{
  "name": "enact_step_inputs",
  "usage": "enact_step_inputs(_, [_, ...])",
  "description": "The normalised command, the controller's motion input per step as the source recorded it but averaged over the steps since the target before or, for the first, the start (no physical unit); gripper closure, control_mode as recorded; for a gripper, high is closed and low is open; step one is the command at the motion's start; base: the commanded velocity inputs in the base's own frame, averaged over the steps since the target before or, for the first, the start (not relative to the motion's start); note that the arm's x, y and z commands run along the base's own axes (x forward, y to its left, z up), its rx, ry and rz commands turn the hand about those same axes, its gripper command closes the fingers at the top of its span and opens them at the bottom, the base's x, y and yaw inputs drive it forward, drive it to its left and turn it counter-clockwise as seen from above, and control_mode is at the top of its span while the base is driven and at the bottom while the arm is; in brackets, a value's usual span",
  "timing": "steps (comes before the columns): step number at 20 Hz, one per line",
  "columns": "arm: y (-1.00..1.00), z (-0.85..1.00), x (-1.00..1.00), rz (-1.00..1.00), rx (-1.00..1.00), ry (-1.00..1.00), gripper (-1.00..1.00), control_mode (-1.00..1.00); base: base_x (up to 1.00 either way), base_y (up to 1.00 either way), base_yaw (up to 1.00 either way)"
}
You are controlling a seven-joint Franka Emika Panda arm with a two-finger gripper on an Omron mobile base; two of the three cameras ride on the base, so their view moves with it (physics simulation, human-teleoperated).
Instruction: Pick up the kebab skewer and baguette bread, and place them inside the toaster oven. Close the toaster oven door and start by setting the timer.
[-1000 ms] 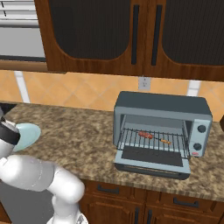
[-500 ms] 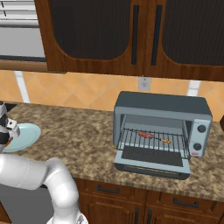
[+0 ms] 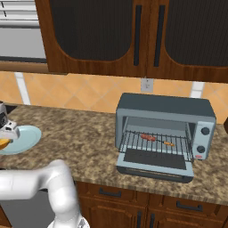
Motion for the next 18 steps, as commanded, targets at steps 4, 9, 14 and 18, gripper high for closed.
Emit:
enact_step_inputs(4, [0.00, -0.31, -0.07, 0.00, -0.09, 0.02, -1.00, -1.00, 0.00, 0.00, 0.00])
enact_step_inputs(9, [-0.11, -0.33, -0.29, 0.00, -0.02, 0.00, 1.00, -1.00, 0.00, 0.00, 0.00])
enact_step_inputs(14, [-0.42, -0.30, -0.34, 0.00, 0.14, -0.05, 1.00, -1.00, 0.00, 0.00, 0.00])
enact_step_inputs(18, [-0.40, 0.02, -0.36, 0.00, 0.19, -0.17, 1.00, -1.00, 0.00, 0.00, 0.00])
